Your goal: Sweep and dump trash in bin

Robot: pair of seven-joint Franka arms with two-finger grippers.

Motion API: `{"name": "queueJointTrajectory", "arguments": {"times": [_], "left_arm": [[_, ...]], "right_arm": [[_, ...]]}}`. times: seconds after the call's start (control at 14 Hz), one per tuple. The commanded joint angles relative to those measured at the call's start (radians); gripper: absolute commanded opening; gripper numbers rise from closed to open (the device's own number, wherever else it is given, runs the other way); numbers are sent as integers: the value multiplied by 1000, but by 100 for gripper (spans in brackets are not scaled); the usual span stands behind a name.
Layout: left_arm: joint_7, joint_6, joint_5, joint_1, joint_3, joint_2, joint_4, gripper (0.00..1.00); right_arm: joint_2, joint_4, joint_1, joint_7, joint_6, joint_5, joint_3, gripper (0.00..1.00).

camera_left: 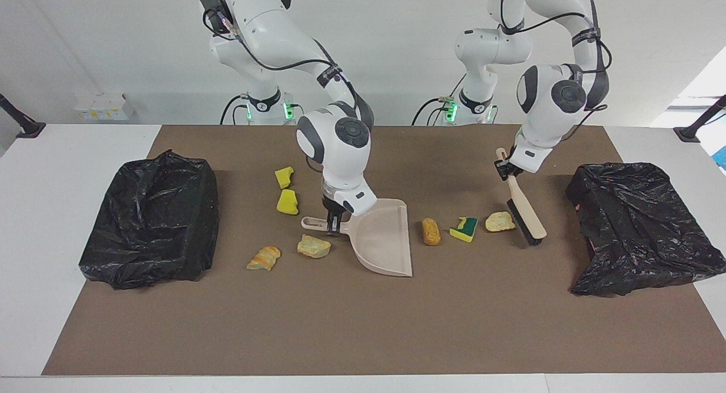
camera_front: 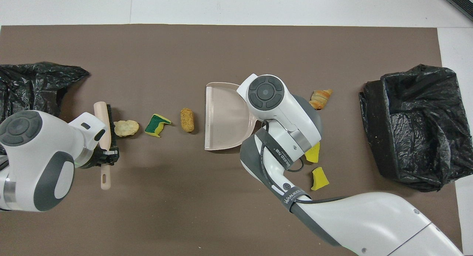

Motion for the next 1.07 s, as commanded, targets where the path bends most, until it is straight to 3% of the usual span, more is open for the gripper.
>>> {"name": "queueJointTrajectory", "arguments": {"times": [0.0, 0.29, 0.43, 1.0], "left_arm": [[-22, 50, 13, -81, 6, 18, -13, 0], [-52, 69, -39, -168, 3, 20, -13, 0], [-57, 102, -71, -254, 4, 67, -1, 0], [-57, 221, -229, -521, 2, 89, 57, 0]], "right_arm": [[-25, -54, -3, 17, 18, 21, 14, 0], [-24, -53, -1, 20, 25, 21, 25, 0], [-22, -54, -4, 20, 53, 21, 25, 0], [-22, -56, -10, 15, 52, 21, 25, 0]]}}
